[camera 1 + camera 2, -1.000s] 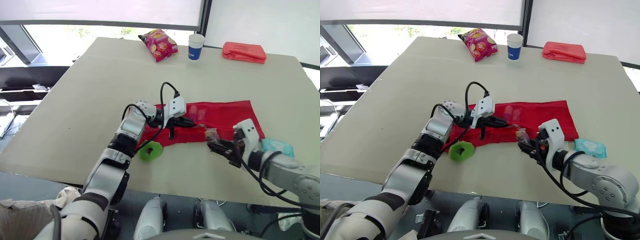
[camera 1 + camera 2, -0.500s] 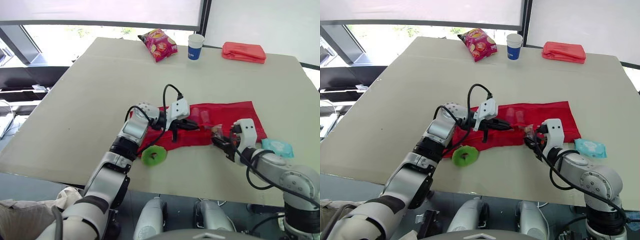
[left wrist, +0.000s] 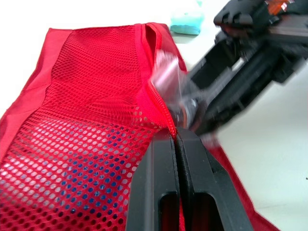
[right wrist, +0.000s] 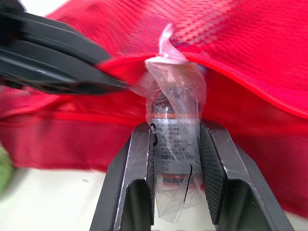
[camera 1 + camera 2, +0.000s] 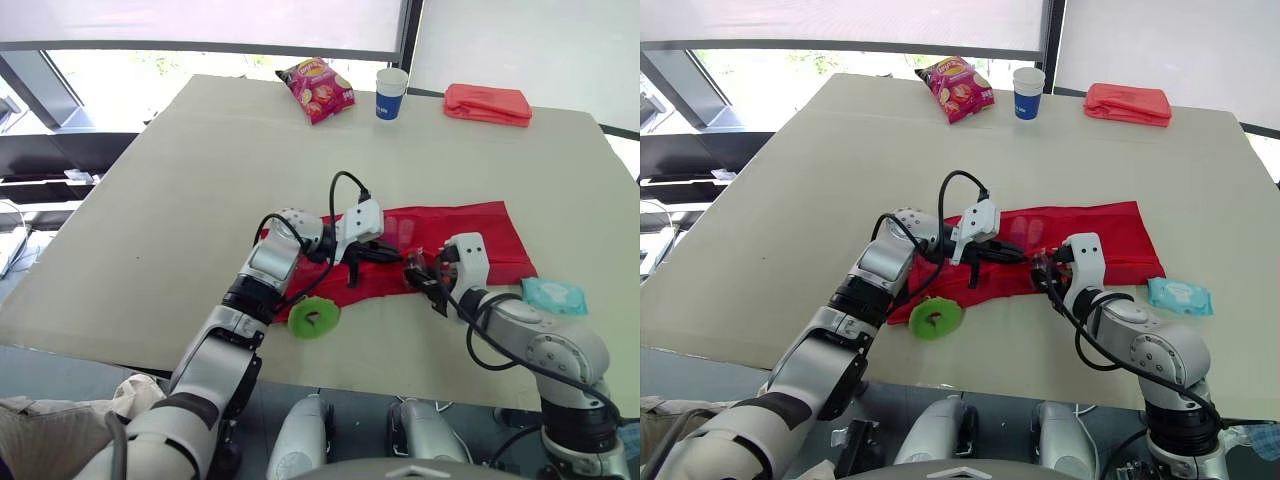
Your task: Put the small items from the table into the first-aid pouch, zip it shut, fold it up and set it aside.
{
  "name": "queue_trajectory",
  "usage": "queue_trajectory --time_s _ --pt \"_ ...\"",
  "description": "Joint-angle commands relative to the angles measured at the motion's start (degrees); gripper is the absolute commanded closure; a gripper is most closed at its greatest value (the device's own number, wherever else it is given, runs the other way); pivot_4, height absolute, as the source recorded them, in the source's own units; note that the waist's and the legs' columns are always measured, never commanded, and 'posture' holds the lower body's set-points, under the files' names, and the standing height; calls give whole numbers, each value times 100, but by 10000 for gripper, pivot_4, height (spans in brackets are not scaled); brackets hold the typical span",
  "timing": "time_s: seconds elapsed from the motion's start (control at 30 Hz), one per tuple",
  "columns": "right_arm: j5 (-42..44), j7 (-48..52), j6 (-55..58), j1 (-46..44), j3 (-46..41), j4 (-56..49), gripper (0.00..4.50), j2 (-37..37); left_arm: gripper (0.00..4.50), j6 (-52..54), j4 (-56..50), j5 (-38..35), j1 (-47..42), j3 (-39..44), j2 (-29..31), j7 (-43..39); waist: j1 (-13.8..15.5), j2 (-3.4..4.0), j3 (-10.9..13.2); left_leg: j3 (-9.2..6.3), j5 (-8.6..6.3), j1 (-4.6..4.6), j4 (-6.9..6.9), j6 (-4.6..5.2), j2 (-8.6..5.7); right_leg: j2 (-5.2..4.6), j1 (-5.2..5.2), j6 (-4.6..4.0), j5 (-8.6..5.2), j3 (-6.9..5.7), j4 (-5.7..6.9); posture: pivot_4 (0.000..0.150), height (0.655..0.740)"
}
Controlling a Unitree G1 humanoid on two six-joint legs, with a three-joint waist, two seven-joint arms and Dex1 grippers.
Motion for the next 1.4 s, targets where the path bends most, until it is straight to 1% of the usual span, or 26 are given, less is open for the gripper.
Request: queue_trajectory --time_s 0.03,0.2,0.3,0.57,0.97,1.03,1.07,1.1,1.13,1.17,1.2,1.37,1.4 --pt "-102 -108 -69 11 -285 -225 37408 62 45000 -8 -240 -147 -28 -19 -20 -41 -1 0 0 1 0 0 0 0 0 -1 0 0 0 1 -1 1500 7400" --pt "108 -348 281 310 -645 -775 37408 224 45000 44 -194 -144 -57 -2 -27 -7 0 0 0 -4 0 0 -1 0 1 0 0 0 0 -3 1 1500 7400" --pt "34 -481 345 358 -704 -814 37408 343 45000 69 -188 -147 -58 -8 -39 -7 -7 1 0 -1 0 0 -3 0 1 0 0 0 0 -1 0 1500 7400" --pt "-412 -456 161 42 -407 -351 37409 519 45000 100 -196 -142 -53 -54 -54 -65 -18 2 1 1 1 3 0 -1 1 2 0 -4 -3 2 2 1500 7400" --pt "-1079 324 -492 -515 -25 760 37410 331 45000 69 -235 -131 33 -152 -10 -90 -74 3 0 1 1 6 0 -1 1 2 0 -4 -2 2 4 1500 7400" --pt "-1153 503 -532 -472 42 730 27388 180 45000 63 -220 -116 43 -158 0 -66 -92 3 1 1 1 6 0 -1 1 2 1 -2 -2 2 3 1500 7400" --pt "-1206 558 -564 -420 58 645 24867 90 45000 66 -197 -111 38 -149 2 -50 -92 3 1 2 1 5 0 -1 1 1 0 -1 -1 2 3 1500 7400" --pt "-1250 608 -602 -360 67 518 19995 -9 45000 80 -178 -110 30 -138 4 -32 -91 3 1 1 1 3 0 -1 1 0 0 -1 -1 1 2 1500 7400" --pt "-1243 661 -632 -290 34 353 13330 -84 45000 93 -147 -111 17 -128 8 -16 -91 3 1 0 1 2 -1 -1 1 0 0 -1 -1 1 2 1500 7400" --pt "-1161 753 -610 -198 -28 116 10882 -190 45000 75 -87 -102 -7 -119 21 2 -89 4 1 0 1 2 -1 -1 0 -1 0 0 0 1 2 1500 7400" --pt "-1054 852 -538 -104 -92 -112 6449 -297 45000 56 -41 -92 -23 -117 30 16 -81 5 2 0 1 1 -2 -1 0 -1 0 0 0 0 2 1500 7400" --pt "-619 1258 -247 417 -477 -1045 6449 -838 45000 5 146 -83 -116 -96 26 63 -79 10 5 -1 0 -1 -3 0 -1 -4 0 1 -1 -1 -4 1500 7400" --pt "-606 1347 -221 557 -500 -1145 9102 -992 45000 -13 187 -78 -139 -98 15 70 -81 10 5 -2 0 0 -4 0 1 -2 0 0 -1 -3 -5 1500 7400"
